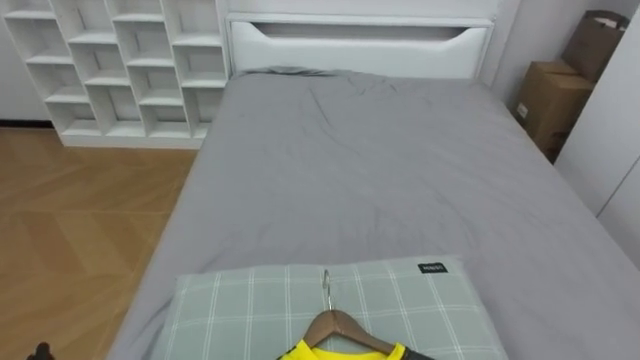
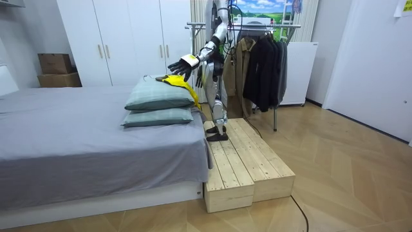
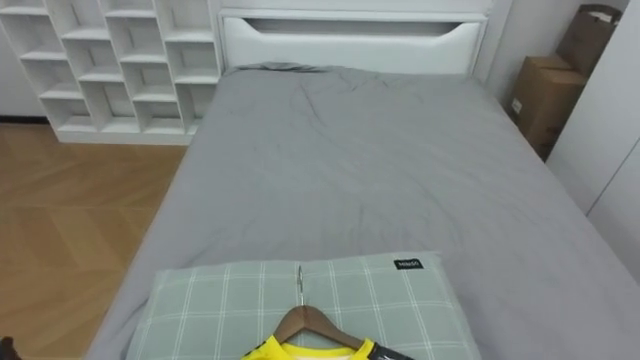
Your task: Hang clothes
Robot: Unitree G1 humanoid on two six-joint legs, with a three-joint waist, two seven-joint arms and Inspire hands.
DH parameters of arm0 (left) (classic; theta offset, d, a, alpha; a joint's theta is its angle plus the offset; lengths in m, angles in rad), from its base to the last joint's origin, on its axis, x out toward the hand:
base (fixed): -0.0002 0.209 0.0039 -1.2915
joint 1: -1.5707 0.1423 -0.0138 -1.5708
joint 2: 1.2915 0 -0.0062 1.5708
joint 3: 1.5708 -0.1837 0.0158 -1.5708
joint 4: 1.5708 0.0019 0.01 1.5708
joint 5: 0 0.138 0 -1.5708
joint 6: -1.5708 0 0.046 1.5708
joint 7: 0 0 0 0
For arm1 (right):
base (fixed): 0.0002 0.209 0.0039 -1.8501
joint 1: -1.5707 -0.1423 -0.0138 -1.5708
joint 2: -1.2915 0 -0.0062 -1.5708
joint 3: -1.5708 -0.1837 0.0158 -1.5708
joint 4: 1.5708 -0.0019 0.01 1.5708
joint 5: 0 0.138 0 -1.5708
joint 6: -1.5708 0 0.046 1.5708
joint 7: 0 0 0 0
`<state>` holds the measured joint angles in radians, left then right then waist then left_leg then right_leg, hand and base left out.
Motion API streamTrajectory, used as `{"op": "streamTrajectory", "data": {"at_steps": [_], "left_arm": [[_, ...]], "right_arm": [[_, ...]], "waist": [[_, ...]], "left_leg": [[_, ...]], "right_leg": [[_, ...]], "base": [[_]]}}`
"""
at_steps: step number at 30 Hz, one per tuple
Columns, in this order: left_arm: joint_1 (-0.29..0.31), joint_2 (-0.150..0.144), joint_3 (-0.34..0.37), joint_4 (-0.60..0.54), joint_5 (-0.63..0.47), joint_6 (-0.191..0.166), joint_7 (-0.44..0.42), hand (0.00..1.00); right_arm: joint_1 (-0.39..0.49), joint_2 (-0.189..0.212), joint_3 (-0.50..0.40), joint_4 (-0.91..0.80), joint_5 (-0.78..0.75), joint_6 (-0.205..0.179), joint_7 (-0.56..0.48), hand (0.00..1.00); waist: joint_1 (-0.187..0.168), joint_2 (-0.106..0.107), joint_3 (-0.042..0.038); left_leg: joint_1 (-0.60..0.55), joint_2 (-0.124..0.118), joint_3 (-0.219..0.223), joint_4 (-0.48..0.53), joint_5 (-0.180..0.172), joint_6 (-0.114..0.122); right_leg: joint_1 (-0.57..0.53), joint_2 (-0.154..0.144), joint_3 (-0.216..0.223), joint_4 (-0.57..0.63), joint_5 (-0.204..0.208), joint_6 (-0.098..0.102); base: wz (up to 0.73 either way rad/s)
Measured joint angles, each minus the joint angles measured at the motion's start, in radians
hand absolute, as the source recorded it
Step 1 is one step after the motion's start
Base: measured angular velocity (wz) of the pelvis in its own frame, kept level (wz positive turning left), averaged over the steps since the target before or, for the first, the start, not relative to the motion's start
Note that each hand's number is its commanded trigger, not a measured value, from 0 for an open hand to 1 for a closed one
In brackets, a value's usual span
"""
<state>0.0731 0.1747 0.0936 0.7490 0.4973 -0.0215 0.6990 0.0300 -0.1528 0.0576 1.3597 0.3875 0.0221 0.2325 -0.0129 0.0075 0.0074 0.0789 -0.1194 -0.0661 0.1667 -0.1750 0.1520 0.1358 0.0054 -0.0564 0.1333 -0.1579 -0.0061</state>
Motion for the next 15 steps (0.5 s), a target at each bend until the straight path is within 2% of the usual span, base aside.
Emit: {"op": "streamTrajectory", "data": {"at_steps": [4, 9, 15], "left_arm": [[0.000, 0.000, -0.001, -0.023, 0.040, -0.007, 0.017, 0.00], [0.000, 0.005, -0.033, -0.023, 0.174, -0.017, 0.017, 0.00], [0.000, 0.006, -0.078, -0.025, 0.262, -0.032, 0.016, 0.00]], "right_arm": [[0.001, -0.003, 0.001, 0.000, -0.002, -0.004, 0.000, 0.00], [0.002, -0.010, -0.001, 0.000, -0.031, -0.026, 0.011, 0.00], [-0.002, -0.012, 0.000, -0.001, -0.043, -0.043, 0.012, 0.00]], "waist": [[-0.007, 0.002, -0.0035], [-0.016, 0.010, -0.0022], [-0.032, 0.014, -0.0003]], "left_leg": [[0.004, 0.000, 0.001, 0.001, 0.000, 0.000], [0.005, 0.000, 0.005, 0.002, 0.000, 0.000], [0.002, 0.000, 0.007, 0.002, 0.000, 0.000]], "right_leg": [[0.003, -0.001, 0.002, 0.000, 0.000, 0.000], [0.004, 0.001, 0.033, 0.000, 0.000, 0.000], [0.000, 0.003, 0.042, -0.001, 0.000, 0.000]], "base": [[0.00], [-0.01], [-0.04]]}}
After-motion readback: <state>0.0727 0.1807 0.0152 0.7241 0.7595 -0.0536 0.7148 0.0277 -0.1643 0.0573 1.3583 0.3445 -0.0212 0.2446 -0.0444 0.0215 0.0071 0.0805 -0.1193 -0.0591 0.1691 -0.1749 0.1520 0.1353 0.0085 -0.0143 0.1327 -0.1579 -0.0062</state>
